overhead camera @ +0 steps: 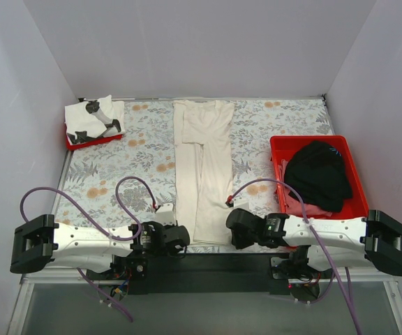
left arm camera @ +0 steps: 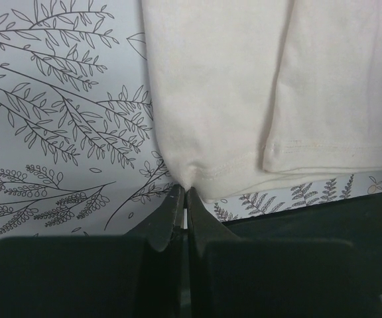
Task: Fold and stack the t-shirts
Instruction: Fold the tshirt
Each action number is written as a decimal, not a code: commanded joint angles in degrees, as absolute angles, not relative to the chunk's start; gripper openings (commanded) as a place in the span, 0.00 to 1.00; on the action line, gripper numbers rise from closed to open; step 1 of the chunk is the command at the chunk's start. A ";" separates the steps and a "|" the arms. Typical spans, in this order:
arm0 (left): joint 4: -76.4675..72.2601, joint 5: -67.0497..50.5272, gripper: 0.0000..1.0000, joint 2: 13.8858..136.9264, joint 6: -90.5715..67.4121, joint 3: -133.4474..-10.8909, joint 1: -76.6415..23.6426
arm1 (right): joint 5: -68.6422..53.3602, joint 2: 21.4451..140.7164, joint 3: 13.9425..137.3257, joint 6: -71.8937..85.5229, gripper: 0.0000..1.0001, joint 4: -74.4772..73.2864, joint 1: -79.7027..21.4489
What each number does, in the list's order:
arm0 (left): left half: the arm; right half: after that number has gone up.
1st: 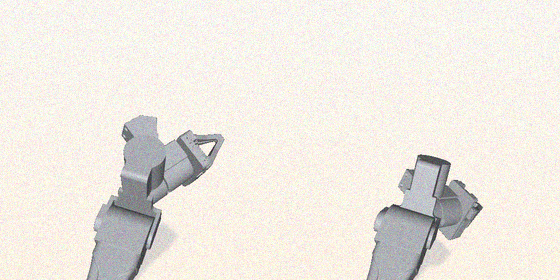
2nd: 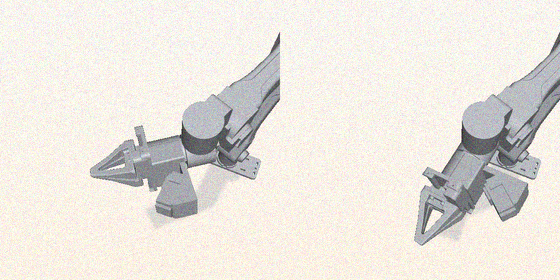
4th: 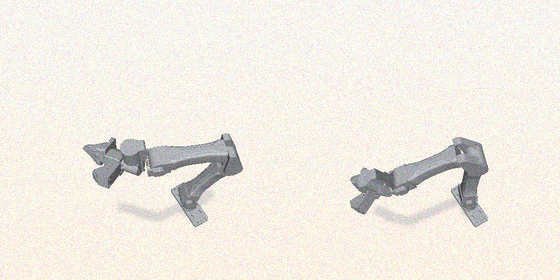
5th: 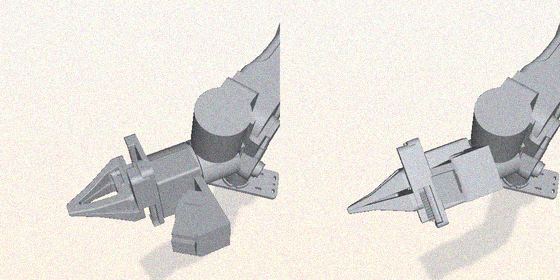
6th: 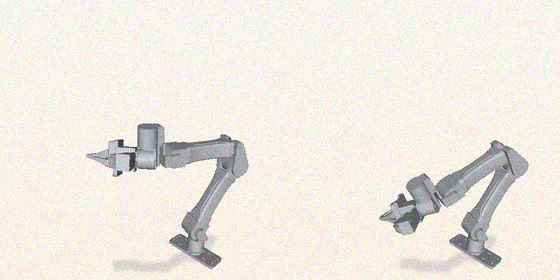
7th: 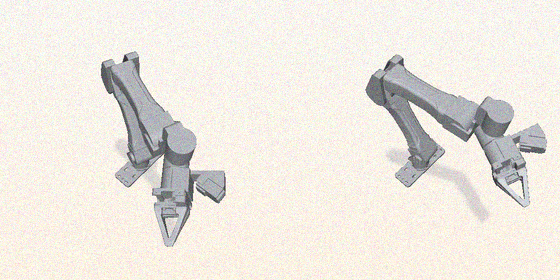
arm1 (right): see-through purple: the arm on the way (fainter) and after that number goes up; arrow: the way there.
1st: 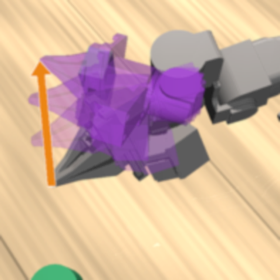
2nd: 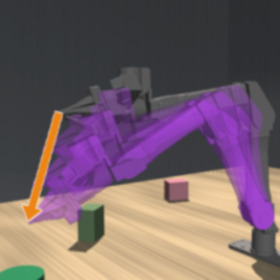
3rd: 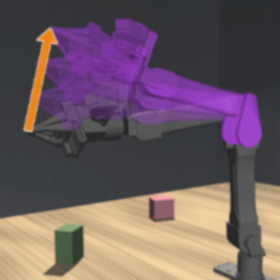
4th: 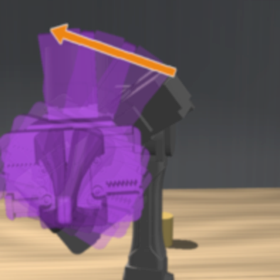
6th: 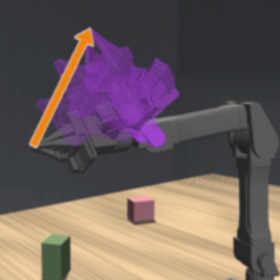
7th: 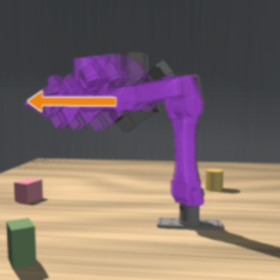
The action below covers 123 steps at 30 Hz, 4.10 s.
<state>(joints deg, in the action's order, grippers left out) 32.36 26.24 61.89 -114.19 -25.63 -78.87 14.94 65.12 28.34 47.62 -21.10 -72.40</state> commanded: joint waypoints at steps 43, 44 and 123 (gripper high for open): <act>19.69 30.20 0.00 50.16 -101.87 -23.73 -79.54 | 18.09 63.36 45.70 30.15 0.01 -38.50 -71.81; 18.82 32.06 0.00 51.23 -101.69 -24.08 -79.11 | 20.45 64.07 45.70 29.36 0.01 -37.97 -70.59; -6.68 20.31 0.85 75.95 -75.50 -37.18 -42.10 | 3.96 82.54 54.77 9.58 0.67 -12.13 -35.77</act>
<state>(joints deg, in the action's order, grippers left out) -7.79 20.84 80.47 -73.58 -38.17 -42.30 7.25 87.15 56.69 7.92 -15.18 -35.75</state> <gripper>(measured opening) 0.847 0.666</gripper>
